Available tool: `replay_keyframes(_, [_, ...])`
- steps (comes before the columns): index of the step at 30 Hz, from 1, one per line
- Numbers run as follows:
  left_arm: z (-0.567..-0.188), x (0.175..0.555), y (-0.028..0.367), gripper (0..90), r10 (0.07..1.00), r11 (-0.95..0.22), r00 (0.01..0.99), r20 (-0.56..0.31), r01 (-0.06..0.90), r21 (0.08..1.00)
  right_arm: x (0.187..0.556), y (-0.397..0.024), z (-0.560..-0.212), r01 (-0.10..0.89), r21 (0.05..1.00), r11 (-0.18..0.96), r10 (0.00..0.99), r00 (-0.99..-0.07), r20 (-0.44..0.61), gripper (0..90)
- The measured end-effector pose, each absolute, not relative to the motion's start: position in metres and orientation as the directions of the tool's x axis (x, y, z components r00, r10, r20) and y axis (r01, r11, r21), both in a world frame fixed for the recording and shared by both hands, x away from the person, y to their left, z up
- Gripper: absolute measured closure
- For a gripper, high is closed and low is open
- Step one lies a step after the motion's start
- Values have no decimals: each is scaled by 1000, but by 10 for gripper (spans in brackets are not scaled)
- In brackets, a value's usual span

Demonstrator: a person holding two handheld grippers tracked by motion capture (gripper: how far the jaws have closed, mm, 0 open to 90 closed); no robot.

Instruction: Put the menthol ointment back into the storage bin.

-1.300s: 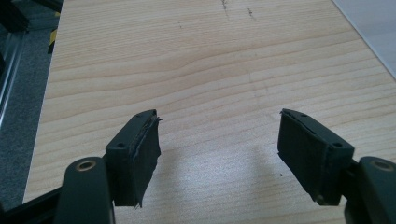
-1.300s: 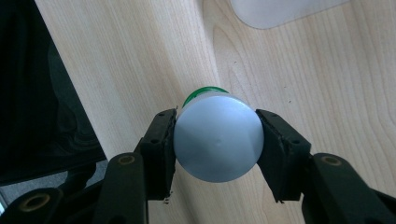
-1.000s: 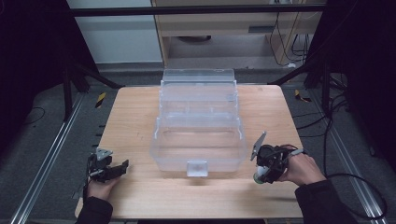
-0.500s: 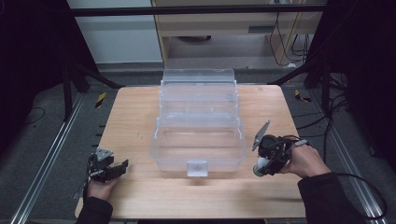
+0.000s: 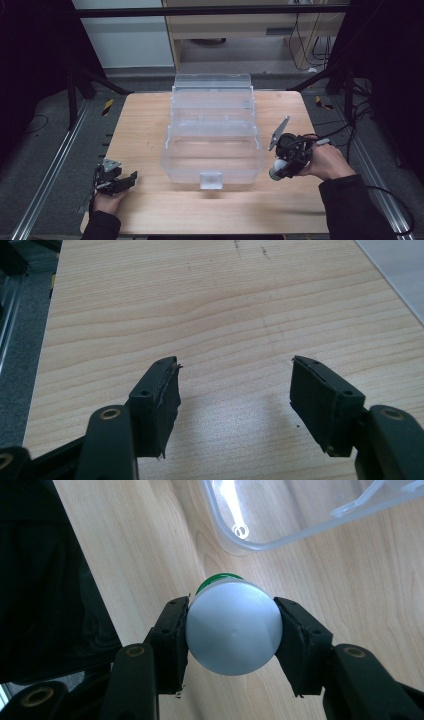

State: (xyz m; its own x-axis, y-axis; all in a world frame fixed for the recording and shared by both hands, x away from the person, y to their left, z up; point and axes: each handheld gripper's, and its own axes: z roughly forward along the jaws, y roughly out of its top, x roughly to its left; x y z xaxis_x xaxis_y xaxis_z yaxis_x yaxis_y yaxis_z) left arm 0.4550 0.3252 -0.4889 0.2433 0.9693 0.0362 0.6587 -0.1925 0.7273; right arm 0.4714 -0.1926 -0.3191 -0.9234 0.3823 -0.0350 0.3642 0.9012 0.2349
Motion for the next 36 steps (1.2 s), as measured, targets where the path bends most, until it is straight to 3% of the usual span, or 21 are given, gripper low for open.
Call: replay_keyframes(36, [-489,457,325,357,968,-198,250,35,664,721,512,-152,-302,328,280,902,359,-931,-64,507])
